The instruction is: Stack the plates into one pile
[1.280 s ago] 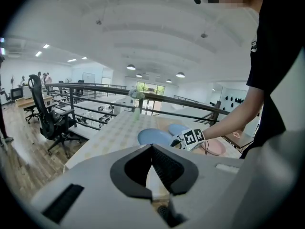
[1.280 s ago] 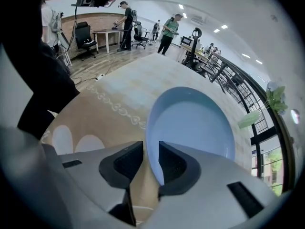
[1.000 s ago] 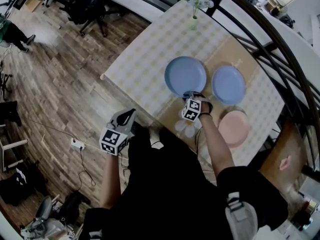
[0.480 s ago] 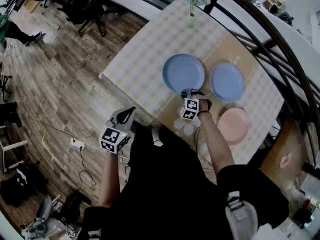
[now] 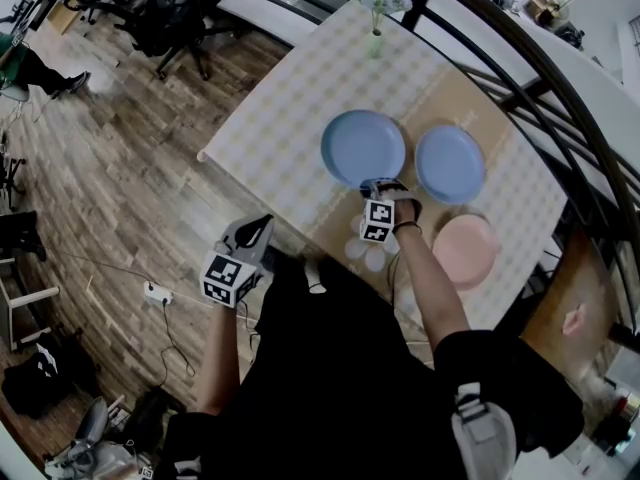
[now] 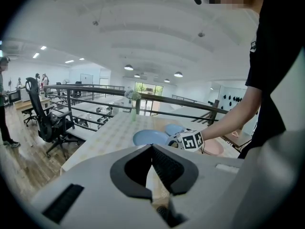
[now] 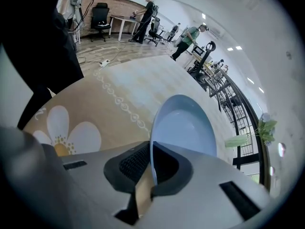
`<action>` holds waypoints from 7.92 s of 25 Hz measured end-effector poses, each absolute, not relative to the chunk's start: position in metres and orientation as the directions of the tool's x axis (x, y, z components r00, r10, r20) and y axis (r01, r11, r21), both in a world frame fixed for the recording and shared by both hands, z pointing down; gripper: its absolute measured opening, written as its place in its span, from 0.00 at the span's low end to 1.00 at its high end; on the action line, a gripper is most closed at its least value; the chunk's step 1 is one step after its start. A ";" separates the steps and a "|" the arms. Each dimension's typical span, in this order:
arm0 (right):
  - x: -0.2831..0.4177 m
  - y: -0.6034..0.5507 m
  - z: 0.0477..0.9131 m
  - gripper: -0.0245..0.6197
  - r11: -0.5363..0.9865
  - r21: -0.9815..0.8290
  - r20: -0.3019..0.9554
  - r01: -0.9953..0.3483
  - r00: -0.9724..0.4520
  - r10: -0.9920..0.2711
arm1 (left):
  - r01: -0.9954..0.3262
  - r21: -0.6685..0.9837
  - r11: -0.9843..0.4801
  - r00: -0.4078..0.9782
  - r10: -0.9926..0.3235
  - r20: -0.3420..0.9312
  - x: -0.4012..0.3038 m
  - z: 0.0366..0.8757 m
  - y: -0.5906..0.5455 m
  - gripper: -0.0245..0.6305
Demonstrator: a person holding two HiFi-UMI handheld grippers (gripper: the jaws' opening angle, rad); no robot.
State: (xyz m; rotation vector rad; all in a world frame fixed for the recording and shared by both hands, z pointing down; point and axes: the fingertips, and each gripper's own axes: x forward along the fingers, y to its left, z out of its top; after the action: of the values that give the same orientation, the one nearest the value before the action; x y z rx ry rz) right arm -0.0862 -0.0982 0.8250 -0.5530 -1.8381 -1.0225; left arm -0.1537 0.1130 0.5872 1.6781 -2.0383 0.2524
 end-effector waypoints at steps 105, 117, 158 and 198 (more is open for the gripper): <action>0.065 -0.278 0.799 0.07 0.786 0.536 0.830 0.309 -0.367 -0.421 | -0.971 0.164 -0.174 0.233 -0.837 0.495 -0.084 0.584 -0.023 0.04; 0.062 -0.282 0.796 0.15 0.795 0.518 0.842 0.317 -0.356 -0.406 | -0.972 0.165 -0.166 0.227 -0.842 0.490 -0.087 0.582 -0.023 0.04; 0.125 -0.221 0.783 0.20 0.879 0.469 0.865 0.085 -0.245 -0.438 | -0.927 0.178 -0.330 0.374 -0.826 0.422 -0.102 0.571 -0.012 0.04; 0.268 -0.149 0.811 0.17 0.848 0.460 0.875 -0.262 -0.025 -0.483 | -0.761 0.157 -0.629 0.625 -0.648 0.435 -0.052 0.584 -0.045 0.04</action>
State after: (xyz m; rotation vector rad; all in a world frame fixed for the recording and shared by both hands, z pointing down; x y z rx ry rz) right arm 0.2679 -0.1495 0.8114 0.5957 -1.6163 -0.1940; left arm -0.0520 -0.0454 0.5843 2.5238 -1.1325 0.4883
